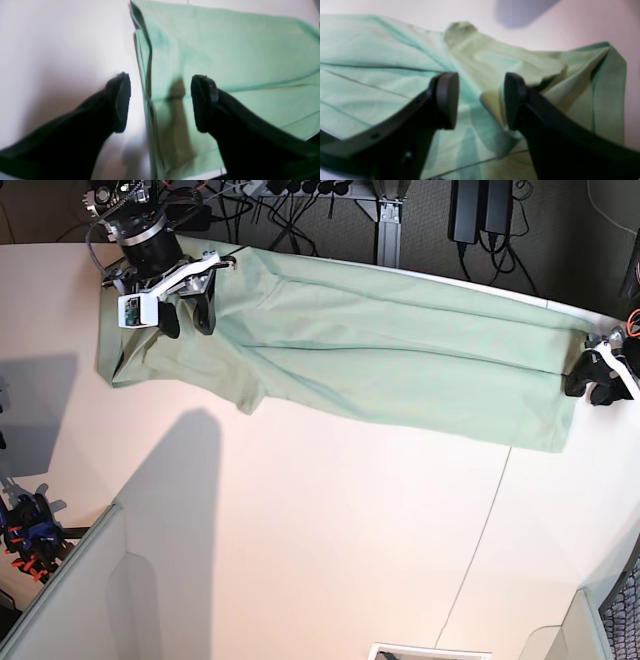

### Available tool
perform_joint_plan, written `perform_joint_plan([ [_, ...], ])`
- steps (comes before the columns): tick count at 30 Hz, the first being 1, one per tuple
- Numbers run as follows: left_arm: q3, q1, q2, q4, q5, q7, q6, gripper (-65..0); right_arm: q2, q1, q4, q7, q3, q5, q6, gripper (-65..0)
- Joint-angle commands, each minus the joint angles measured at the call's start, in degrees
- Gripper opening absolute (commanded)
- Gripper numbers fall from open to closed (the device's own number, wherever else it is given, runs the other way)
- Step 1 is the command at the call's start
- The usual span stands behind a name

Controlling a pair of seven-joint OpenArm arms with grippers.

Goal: Fold the T-shirt properly
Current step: 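Regrasp the shirt ends with both grippers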

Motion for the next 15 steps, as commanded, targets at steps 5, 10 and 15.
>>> perform_joint_plan([
  [5, -0.92, -0.15, 0.7, -1.77, -1.64, -0.35, -0.04, -24.2, 0.48, -0.02, 1.05, 1.53, 0.48, 0.74, -0.2, -35.3],
  [10, -0.61, 0.81, 1.31, -1.77, -3.37, 0.09, -0.52, -24.2, 0.48, 0.0, 1.05, 1.55, 0.48, 0.76, -0.2, -35.3],
  [15, -0.57, 0.94, 3.32, -1.77, -5.25, 0.07, -5.33, -24.4, 0.48, 0.15, 1.05, 1.55, 0.48, 1.22, -0.2, -35.3],
])
